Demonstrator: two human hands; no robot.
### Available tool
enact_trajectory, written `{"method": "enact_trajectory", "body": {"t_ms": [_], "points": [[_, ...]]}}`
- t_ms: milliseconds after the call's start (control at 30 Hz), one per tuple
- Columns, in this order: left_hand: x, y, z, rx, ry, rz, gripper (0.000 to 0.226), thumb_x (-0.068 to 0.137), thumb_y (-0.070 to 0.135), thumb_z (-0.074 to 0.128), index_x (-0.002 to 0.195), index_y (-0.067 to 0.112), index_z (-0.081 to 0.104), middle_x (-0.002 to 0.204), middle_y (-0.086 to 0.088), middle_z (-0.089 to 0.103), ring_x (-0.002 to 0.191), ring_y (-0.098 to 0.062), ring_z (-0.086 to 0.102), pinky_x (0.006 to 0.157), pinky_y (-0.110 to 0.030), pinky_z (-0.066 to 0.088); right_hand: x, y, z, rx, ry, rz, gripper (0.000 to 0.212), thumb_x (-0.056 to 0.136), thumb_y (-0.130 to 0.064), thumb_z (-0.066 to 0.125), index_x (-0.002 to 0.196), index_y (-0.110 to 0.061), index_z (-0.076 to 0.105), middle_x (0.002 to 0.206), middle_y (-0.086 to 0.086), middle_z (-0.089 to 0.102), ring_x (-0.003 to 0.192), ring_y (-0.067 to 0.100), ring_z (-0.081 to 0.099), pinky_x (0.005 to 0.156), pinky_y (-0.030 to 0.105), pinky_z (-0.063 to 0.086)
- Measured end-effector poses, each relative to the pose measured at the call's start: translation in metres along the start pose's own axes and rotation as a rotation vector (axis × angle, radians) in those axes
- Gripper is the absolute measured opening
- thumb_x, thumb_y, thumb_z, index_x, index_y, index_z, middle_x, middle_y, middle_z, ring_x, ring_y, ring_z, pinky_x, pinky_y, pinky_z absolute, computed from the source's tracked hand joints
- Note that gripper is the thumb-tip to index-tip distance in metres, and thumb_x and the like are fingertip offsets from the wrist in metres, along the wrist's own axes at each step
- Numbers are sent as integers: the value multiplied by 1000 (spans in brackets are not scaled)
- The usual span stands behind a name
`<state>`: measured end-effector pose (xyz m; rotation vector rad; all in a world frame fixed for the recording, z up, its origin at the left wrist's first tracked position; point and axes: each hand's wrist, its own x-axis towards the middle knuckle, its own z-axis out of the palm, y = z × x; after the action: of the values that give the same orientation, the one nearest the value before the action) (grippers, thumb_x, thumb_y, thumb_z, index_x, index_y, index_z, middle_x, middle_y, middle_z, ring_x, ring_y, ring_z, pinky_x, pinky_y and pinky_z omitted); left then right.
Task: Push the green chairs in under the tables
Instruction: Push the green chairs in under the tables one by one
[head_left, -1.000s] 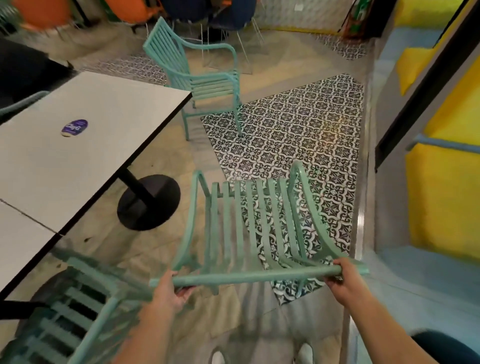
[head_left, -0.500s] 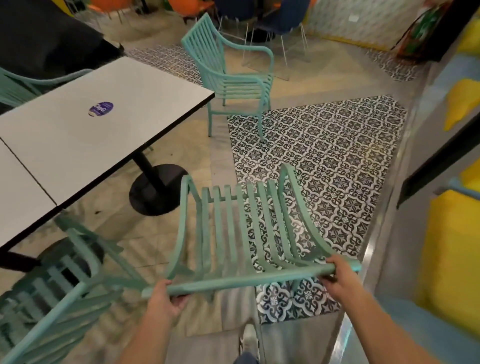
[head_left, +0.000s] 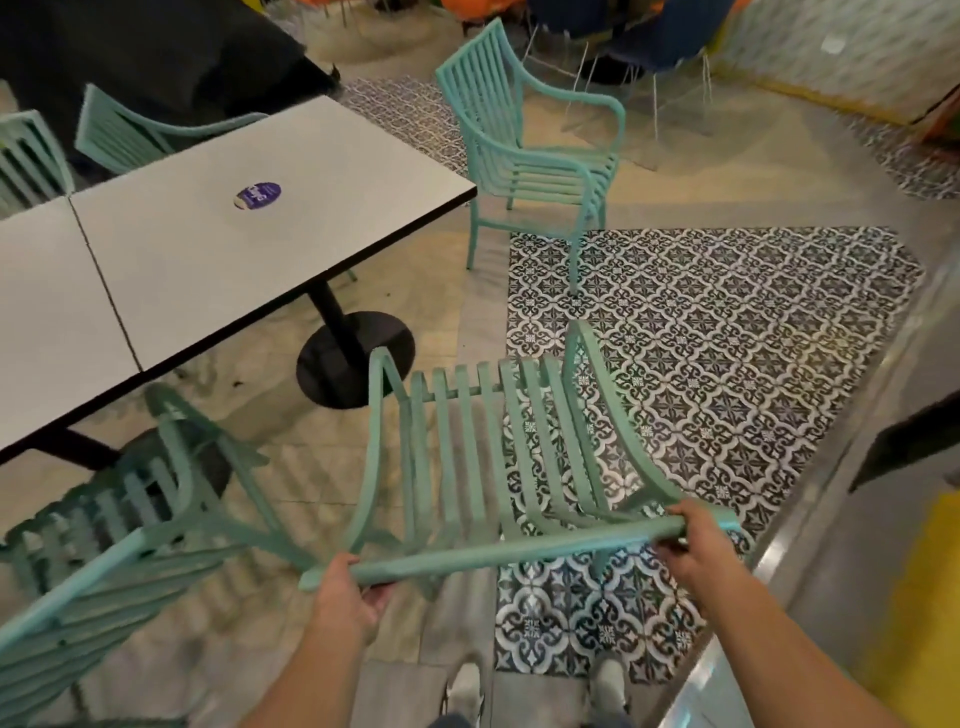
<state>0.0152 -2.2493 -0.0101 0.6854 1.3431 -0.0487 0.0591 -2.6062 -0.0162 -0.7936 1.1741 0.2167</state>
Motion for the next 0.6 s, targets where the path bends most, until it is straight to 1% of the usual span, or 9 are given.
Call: {"method": "enact_trajectory", "body": {"t_ms": [33,67,133,200,300,367,433,500,600], "points": [[-3,-8,3,-27,17,1,21,98,15,45,115,6,38,96,-17,50,127,-35,47,103,-47,41,4,-9,-2,-31,-15,8,13,90,-5,55,103,-3,54,119,19,52,96,27,58,59,34,59],[-8,-15,7,-46,24,5,21,98,15,45,116,6,38,100,-17,50,129,-35,45,104,-48,41,8,-16,-4,-52,-23,8,19,90,-5,55,109,-2,54,121,20,52,102,28,58,69,36,59],[-15,-26,11,-64,28,21,23,98,16,44,119,6,40,114,-18,47,130,-36,44,106,-50,39,15,-28,-6,-75,-34,5,28,90,-5,55,118,-1,53,124,21,53,110,30,56,86,43,54],[-16,-36,17,-77,61,18,31,99,16,44,127,5,42,121,-19,46,131,-36,44,107,-51,37,22,-41,-9,-93,-41,-5,29,90,-6,54,119,0,54,121,21,53,107,30,56,86,41,54],[-20,-50,24,-98,79,15,34,98,16,44,129,2,44,136,-19,48,129,-36,46,106,-51,39,27,-60,-7,-139,-52,-13,10,91,-6,54,99,-1,55,117,22,54,100,29,57,80,38,54],[-20,-58,30,-114,95,-3,20,97,16,43,110,1,48,131,-21,50,125,-35,49,105,-50,41,34,-72,-6,-170,-73,0,8,91,-7,55,98,-2,55,117,21,54,105,29,57,85,39,54],[-23,-65,37,-133,79,-20,17,98,16,41,90,3,48,113,-21,55,126,-34,49,104,-47,41,40,-82,-2,-200,-94,17,11,91,-7,55,101,-4,57,118,19,54,108,27,58,93,42,52],[-24,-70,43,-172,94,-39,19,98,16,40,84,5,45,92,-17,52,129,-35,46,106,-48,40,47,-92,3,-237,-100,9,10,91,-6,54,101,-5,56,118,19,54,110,29,57,96,45,51],[-23,-78,53,-224,104,-55,20,99,18,41,83,6,43,97,-16,53,129,-35,46,107,-50,39,56,-106,12,-272,-100,9,11,93,-8,53,103,-5,56,113,21,54,103,30,59,88,43,54]]}}
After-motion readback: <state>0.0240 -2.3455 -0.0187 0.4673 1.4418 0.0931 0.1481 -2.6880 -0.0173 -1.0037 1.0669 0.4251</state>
